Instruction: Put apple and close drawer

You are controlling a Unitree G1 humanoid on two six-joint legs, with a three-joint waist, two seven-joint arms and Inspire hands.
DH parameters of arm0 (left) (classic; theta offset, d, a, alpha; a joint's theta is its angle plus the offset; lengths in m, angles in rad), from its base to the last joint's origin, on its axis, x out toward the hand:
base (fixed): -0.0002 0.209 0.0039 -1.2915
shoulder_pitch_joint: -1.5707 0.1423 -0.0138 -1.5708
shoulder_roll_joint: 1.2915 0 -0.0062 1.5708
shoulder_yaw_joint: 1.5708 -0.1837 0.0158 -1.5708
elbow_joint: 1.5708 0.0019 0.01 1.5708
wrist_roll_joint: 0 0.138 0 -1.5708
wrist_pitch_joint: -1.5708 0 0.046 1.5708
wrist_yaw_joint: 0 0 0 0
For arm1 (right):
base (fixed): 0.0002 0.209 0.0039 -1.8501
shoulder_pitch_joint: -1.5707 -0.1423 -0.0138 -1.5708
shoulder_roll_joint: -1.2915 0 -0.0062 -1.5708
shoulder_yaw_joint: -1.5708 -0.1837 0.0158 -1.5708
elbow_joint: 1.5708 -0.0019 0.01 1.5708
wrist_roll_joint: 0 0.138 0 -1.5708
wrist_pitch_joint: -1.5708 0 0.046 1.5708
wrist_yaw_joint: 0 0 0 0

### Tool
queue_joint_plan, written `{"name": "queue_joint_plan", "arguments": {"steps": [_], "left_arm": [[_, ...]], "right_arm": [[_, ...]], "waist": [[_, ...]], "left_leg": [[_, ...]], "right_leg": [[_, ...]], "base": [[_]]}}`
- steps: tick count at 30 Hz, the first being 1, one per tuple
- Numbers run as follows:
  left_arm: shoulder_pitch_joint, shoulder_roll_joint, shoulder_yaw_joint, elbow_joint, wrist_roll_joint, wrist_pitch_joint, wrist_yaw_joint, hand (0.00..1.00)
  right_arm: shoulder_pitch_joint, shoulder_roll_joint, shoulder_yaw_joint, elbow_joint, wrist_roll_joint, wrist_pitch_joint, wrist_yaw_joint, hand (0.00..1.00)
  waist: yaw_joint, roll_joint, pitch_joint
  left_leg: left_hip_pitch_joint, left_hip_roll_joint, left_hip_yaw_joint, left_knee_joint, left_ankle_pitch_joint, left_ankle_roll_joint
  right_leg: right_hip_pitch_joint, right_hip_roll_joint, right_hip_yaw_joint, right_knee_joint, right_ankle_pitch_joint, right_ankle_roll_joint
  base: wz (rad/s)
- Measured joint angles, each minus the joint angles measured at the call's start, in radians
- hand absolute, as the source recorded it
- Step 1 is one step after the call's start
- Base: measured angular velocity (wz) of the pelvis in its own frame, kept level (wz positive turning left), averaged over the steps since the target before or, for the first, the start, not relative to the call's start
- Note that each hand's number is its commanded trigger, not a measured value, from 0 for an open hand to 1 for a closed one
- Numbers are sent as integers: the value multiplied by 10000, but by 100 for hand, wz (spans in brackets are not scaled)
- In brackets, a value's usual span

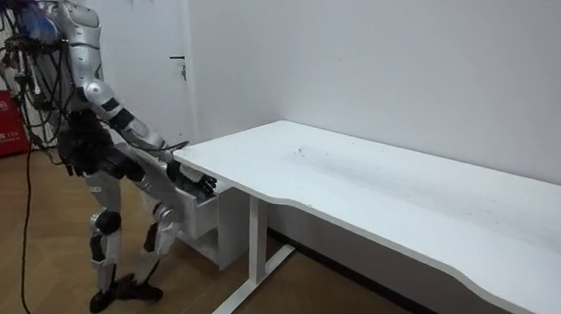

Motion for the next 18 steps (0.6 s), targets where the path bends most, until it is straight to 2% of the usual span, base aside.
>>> {"name": "queue_joint_plan", "arguments": {"steps": [1, 2, 3, 4, 5, 6, 7, 8, 9, 10, 11, 12, 13, 14, 15, 17, 18], "left_arm": [[-114, 107, -31, 149, -67, 44, 7, 0], [-262, 124, -120, 179, -184, 137, 14, 0], [-301, 130, -174, 152, -176, 191, 13, 0], [-311, 134, -164, 42, -154, 326, -2, 0], [-226, 182, -147, -120, -110, 505, -17, 0], [-109, 203, -122, -226, -85, 578, -29, 0], [168, 211, -58, -432, -60, 676, -74, 0], [433, 217, -57, -589, -95, 700, -95, 0], [806, 234, -46, -686, -98, 707, -99, 0], [953, 255, -41, -715, -99, 722, -95, 0], [1118, 278, 35, -733, -159, 804, -87, 0], [1117, 283, 116, -735, -169, 951, -37, 0], [1099, 286, 126, -754, -182, 961, 15, 0], [1051, 287, 128, -852, -199, 975, 125, 0], [931, 293, 132, -901, -226, 977, 277, 0], [768, 327, 148, -909, -229, 982, 491, 0], [740, 284, 202, -897, -167, 982, 505, 0]], "right_arm": [[-71, -68, -16, 72, 211, -146, -55, 0], [-108, -263, 39, 439, 749, -330, -96, 0], [-111, -383, 129, 770, 1058, -410, -119, 0], [-113, -556, 281, 1418, 1590, -374, -133, 0], [-82, -653, 491, 1990, 1804, -154, -136, 0], [-51, -659, 536, 2177, 1843, 15, -123, 0], [33, -658, 566, 2478, 1953, 286, -111, 0], [33, -657, 638, 2759, 2077, 543, -103, 0], [81, -646, 658, 2931, 2109, 717, -63, 0], [107, -639, 681, 3047, 2120, 741, -41, 0], [131, -624, 686, 3174, 2119, 864, 12, 0], [145, -566, 684, 3244, 2137, 945, 9, 0], [162, -524, 684, 3248, 2168, 943, 9, 0], [145, -422, 688, 3249, 2252, 920, 8, 0], [101, -316, 689, 3293, 2349, 859, 9, 0], [-66, -138, 664, 3545, 2693, 720, 13, 0], [-136, -47, 508, 3657, 2850, 677, 45, 0]], "waist": [[-85, 116, 58], [-211, 425, 44], [-233, 574, 77], [-237, 705, 82], [-251, 725, 116], [-274, 589, 69], [-268, 564, 79], [-267, 507, 91], [-299, 365, 90], [-264, 247, 91], [-177, 16, 93], [-46, -208, 70], [41, -314, 40], [227, -538, -25], [363, -714, -58], [372, -1012, -73], [380, -1095, -81]], "left_leg": [[-335, 209, -32, 591, -194, 61], [-589, 512, -214, 994, -291, 69], [-634, 603, -277, 1053, -299, 59], [-618, 730, -359, 1123, -316, 64], [-588, 726, -402, 1193, -358, 100], [-583, 651, -450, 1214, -361, 110], [-594, 565, -504, 1237, -390, 146], [-569, 464, -498, 1166, -416, 93], [-531, 311, -500, 1095, -412, 87], [-516, 202, -501, 1048, -408, 79], [-520, -17, -490, 936, -386, 40], [-481, -165, -444, 686, -257, -177], [-449, -241, -424, 474, -160, -330], [-364, -272, -301, 29, 31, -648], [-310, -277, -253, -367, 209, -919], [-154, -292, -213, -707, 368, -1002], [-20, -272, -222, -791, 369, -1000]], "right_leg": [[-1408, 95, 163, 3272, -670, -395], [-2551, 181, 55, 5553, -1284, -633], [-2985, 208, 85, 6374, -1510, -608], [-3524, 208, 236, 7286, -1861, -500], [-3633, 97, 499, 7510, -2038, -437], [-3537, -11, 622, 7438, -2090, -414], [-2973, -181, 788, 6574, -2098, -411], [-1959, -354, 849, 4721, -2088, -327], [-531, -612, 693, 2039, -2113, -220], [229, -691, 626, 605, -2140, -140], [1634, -781, 452, -2129, -2215, -16], [2829, -722, 360, -4566, -2346, 118], [3316, -665, 328, -5618, -2414, 187], [4086, -518, 213, -7382, -2444, 214], [4625, -356, 142, -8784, -2338, 172], [5414, -224, 42, -10367, -1903, 36], [5850, -123, -19, -11025, -1786, 43]], "base": [[4], [20], [34], [32], [35], [32], [20], [16], [7], [0], [-9], [-14], [-18], [-28], [-26], [-11], [-12]]}}
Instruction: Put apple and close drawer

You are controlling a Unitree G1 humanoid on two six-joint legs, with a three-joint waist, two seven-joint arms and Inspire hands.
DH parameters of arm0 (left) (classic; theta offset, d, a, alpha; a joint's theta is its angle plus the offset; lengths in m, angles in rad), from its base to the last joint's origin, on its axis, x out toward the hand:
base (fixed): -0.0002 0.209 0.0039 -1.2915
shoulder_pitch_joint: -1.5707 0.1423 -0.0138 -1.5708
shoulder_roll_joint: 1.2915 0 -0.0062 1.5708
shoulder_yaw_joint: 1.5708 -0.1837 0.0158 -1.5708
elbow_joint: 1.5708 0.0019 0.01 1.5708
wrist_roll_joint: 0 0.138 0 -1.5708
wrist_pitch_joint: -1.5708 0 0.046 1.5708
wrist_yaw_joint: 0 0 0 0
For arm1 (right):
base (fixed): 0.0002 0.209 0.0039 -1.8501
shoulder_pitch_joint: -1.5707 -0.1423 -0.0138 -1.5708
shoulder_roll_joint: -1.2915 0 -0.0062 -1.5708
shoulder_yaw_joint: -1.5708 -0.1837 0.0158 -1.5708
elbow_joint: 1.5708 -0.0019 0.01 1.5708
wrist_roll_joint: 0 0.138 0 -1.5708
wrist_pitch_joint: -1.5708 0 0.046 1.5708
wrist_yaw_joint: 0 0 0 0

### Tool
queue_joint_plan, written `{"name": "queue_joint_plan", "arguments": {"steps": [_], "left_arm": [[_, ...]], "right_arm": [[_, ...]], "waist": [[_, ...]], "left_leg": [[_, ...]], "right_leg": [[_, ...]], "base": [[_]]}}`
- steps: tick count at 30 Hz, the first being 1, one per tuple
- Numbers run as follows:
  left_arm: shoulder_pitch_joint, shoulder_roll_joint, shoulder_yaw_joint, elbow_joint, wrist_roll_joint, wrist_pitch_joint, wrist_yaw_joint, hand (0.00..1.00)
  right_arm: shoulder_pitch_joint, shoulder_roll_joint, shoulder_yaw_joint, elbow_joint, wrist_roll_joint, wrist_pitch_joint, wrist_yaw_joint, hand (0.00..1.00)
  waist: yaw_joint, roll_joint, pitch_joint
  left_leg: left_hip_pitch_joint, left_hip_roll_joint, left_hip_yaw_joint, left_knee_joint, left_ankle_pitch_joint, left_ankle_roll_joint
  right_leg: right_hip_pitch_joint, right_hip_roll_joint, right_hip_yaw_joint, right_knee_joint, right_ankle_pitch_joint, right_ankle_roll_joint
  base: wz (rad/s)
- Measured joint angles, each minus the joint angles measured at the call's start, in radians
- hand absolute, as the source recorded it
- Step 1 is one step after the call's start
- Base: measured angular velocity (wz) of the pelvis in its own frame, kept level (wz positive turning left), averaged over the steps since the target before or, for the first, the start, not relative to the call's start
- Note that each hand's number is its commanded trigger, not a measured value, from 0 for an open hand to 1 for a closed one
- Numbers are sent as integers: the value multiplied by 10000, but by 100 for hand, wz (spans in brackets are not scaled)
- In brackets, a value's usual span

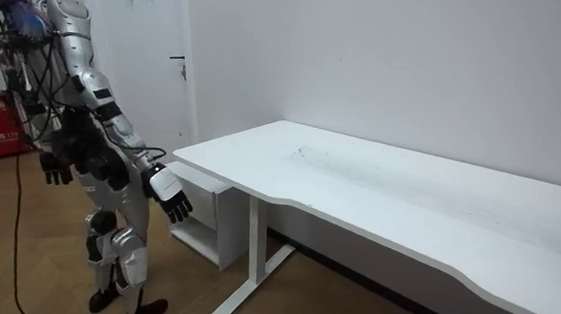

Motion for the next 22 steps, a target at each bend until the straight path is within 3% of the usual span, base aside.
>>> {"name": "queue_joint_plan", "arguments": {"steps": [4, 6, 8, 15, 22], "left_arm": [[-57, -120, 72, -14, -2, -77, -14, 0], [-71, -170, 83, -26, 19, -72, -59, 0], [-68, -325, 272, -24, 23, 48, -100, 0], [-19, -689, 850, 68, 19, 178, -191, 0], [-30, -721, 938, 396, 21, 312, -597, 0]], "right_arm": [[-230, 121, -39, 227, 252, -110, 434, 0], [-175, 118, -39, 314, 262, -50, 576, 0], [-139, 116, -42, 664, 330, 56, 751, 0], [-155, 113, -436, 1575, 116, 502, 968, 0], [-185, 116, -488, 1757, -257, 1042, 1185, 0]], "waist": [[71, 96, 11], [-2, 169, 14], [-125, 244, 10], [-103, 268, 84], [-111, 311, 99]], "left_leg": [[346, 116, -24, -202, 24, 43], [434, 98, -120, -229, 103, 183], [635, 73, -269, -505, 172, 304], [877, 131, -402, -729, 176, 299], [878, 181, -471, -827, 169, 283]], "right_leg": [[405, 190, -87, -322, -77, -55], [471, 209, -108, -317, -241, -88], [565, 290, -167, -290, -443, -157], [734, 383, -365, -283, -752, -316], [736, 430, -465, -192, -753, -340]], "base": [[-29], [-1], [15], [8], [1]]}}
